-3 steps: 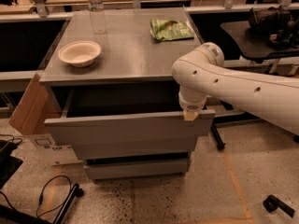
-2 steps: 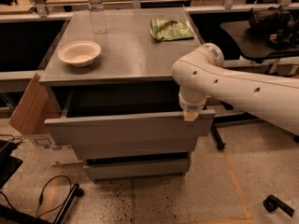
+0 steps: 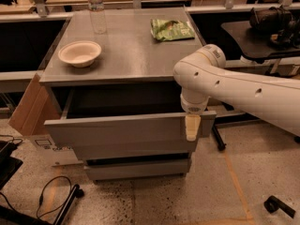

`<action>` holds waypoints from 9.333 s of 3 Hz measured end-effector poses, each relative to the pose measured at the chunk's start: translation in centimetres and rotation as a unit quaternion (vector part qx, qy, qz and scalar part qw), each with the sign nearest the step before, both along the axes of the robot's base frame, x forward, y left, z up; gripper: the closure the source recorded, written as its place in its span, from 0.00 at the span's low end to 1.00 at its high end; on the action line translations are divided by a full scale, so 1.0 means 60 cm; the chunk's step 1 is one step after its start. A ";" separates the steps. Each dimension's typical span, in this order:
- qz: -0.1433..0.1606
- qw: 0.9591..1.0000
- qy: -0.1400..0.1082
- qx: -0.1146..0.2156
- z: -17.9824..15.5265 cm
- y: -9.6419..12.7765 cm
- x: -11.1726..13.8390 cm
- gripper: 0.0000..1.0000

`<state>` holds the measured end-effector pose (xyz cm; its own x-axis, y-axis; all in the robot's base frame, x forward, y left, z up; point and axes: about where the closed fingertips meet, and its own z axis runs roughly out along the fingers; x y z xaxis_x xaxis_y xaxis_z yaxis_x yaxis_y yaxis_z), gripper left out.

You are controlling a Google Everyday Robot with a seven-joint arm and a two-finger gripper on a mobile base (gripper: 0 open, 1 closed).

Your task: Open top drawer

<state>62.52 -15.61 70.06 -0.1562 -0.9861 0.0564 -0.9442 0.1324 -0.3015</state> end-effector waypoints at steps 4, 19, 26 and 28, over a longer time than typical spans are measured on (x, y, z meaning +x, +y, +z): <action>-0.038 0.996 0.075 0.038 0.031 0.046 -0.219 0.68; 0.006 0.997 0.054 -0.063 0.050 0.057 -0.241 0.00; 0.014 0.993 0.051 0.106 -0.061 0.123 -0.158 1.00; -0.027 0.969 0.226 0.100 -0.003 0.134 -0.293 1.00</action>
Offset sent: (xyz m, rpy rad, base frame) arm -0.0713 0.0099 -0.0248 0.0787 0.1191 -0.0404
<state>44.94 -7.56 69.88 -0.2111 -0.9756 -0.0595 -0.9640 0.1977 0.1780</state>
